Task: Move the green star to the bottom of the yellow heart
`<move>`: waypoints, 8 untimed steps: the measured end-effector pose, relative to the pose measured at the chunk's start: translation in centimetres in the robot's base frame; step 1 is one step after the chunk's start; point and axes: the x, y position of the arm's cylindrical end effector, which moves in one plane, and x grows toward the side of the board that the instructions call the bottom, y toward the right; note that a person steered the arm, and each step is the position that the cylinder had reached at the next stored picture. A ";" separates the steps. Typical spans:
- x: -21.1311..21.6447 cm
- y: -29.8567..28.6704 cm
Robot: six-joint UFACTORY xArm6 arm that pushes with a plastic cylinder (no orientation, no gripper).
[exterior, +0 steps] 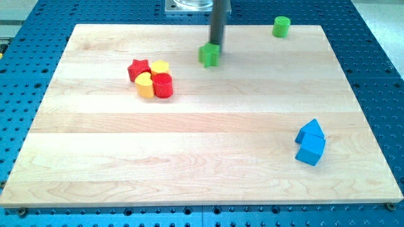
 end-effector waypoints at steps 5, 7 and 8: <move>14.2 -1.5; 19.1 2.8; 22.8 2.0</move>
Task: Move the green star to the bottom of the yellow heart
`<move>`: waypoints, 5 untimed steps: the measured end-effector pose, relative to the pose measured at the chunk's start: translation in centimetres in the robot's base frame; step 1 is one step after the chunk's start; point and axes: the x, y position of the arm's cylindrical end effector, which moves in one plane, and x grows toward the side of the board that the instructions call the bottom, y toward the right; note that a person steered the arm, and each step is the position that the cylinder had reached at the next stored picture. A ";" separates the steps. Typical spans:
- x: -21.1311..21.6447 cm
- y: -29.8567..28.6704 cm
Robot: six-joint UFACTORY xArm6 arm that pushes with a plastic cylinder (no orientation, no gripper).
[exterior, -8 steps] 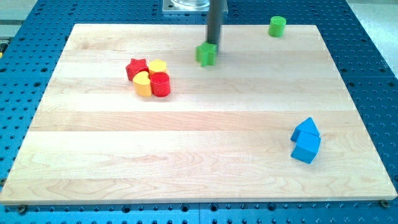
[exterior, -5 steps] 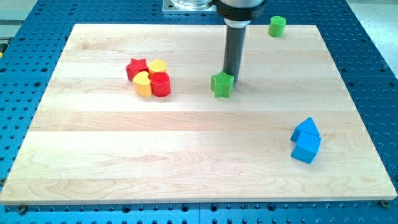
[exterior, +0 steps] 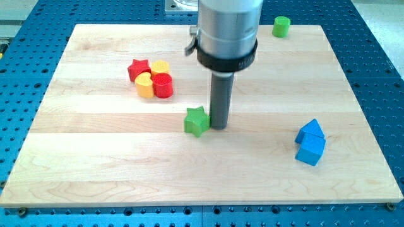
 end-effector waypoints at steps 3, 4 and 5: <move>-3.5 -8.6; -3.7 -8.6; -4.7 -10.3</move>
